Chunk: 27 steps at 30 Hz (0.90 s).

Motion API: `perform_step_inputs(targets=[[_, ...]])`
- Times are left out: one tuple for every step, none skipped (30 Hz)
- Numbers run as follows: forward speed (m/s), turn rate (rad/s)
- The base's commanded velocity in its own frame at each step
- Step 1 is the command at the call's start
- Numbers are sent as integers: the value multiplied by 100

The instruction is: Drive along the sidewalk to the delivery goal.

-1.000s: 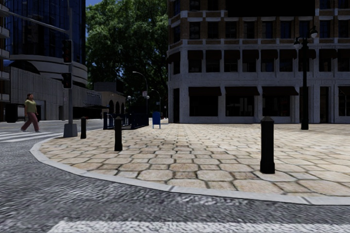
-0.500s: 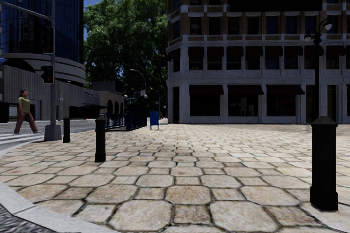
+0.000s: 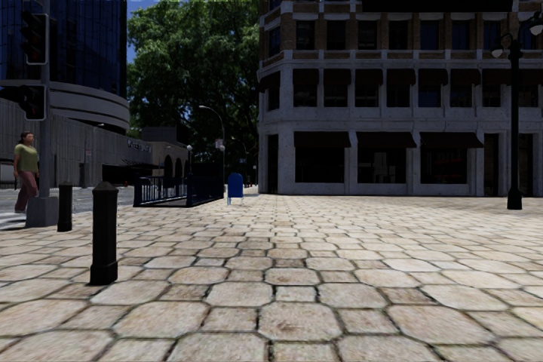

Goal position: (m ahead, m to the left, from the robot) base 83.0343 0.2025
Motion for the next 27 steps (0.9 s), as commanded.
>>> perform_step_inputs(targets=[[200,0],[200,0],[200,0],[200,0],[200,0],[200,0],[200,0],[200,0],[200,0],[200,0],[200,0],[200,0],[200,0],[200,0],[200,0],[200,0],[200,0],[200,0],[200,0],[200,0],[200,0],[200,0],[200,0],[200,0],[200,0],[200,0],[200,0]])
